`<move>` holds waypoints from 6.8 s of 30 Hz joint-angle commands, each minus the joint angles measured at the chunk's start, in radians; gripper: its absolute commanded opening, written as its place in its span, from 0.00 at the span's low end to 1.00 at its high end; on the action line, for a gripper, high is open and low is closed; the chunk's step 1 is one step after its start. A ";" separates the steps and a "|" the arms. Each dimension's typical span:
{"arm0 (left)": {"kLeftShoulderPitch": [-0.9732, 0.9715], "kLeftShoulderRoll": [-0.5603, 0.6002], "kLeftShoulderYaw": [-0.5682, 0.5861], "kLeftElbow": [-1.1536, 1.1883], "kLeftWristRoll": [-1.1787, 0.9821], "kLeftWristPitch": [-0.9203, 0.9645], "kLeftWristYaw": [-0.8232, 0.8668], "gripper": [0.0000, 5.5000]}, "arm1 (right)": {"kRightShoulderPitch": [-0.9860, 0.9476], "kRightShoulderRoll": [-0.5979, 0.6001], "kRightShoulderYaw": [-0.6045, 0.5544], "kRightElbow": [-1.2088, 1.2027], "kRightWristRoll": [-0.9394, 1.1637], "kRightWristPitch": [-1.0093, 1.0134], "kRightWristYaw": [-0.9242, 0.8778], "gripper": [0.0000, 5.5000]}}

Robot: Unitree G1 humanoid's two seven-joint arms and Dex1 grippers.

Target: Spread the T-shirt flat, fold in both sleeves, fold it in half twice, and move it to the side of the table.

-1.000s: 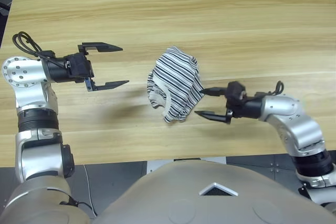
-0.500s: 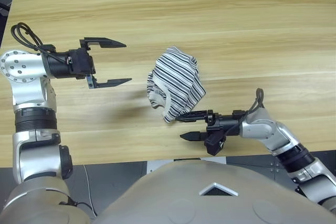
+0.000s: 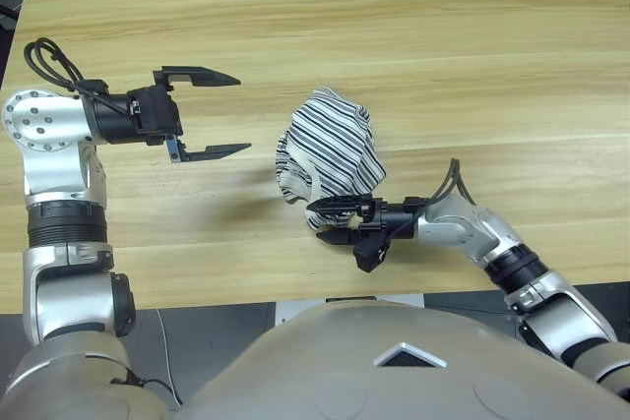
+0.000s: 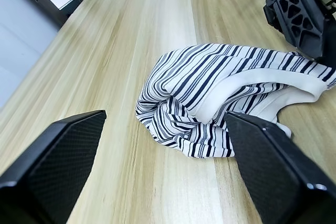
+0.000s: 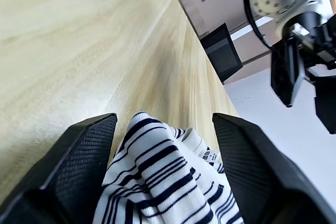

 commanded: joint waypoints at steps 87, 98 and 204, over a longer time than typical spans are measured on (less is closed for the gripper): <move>0.448 -0.859 -0.512 -0.521 0.371 0.568 1.346 0.85 | -0.596 -0.075 -0.418 0.359 0.552 0.238 0.225 0.02; 0.388 -0.927 -0.611 -0.430 0.338 0.604 1.409 0.85 | -0.583 -0.080 -0.423 0.362 0.554 0.239 0.239 0.02; 0.234 -0.907 -0.810 -0.445 0.322 0.602 1.629 0.02 | -0.574 -0.047 -0.439 0.367 0.549 0.311 0.228 0.02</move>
